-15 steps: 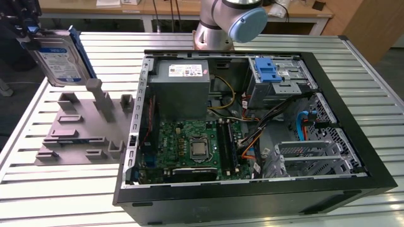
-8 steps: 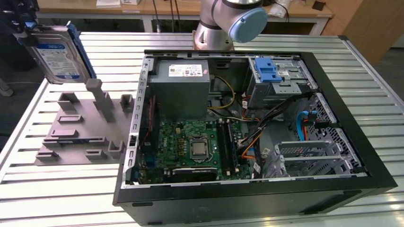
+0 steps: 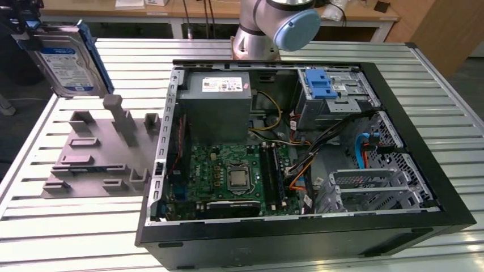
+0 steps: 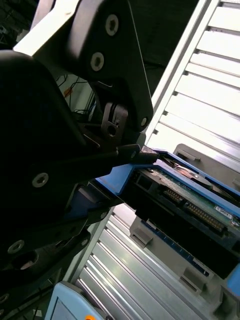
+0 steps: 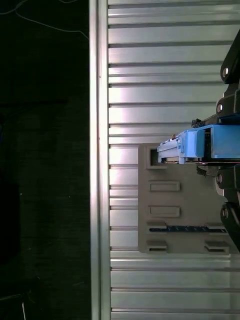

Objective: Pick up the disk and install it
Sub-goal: 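Pick up the disk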

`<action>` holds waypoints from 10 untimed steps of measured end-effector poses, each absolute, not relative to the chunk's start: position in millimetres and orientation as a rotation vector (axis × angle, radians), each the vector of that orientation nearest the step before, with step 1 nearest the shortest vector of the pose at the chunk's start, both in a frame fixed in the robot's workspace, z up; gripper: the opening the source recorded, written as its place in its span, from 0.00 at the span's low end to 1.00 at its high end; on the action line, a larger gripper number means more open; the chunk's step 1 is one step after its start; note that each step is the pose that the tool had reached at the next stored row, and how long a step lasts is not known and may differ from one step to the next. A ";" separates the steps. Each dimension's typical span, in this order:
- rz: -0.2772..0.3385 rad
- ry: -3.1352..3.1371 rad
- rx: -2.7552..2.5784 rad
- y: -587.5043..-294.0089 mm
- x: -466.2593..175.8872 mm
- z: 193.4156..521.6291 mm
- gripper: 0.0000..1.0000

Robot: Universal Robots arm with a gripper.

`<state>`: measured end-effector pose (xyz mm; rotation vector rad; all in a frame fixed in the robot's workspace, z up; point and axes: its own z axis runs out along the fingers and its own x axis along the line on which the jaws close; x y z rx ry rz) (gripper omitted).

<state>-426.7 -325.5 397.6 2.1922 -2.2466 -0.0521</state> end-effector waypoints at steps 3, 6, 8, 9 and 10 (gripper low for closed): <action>-0.052 -2.247 2.192 -325.5 -426.7 400.9 0.36; -0.052 -2.247 2.192 -325.5 -426.7 404.1 0.36; -0.052 -2.247 2.192 -325.5 -426.7 406.4 0.36; -0.052 -2.247 2.192 -325.5 -426.7 407.4 0.36; -0.052 -2.247 2.192 -325.5 -426.7 408.5 0.36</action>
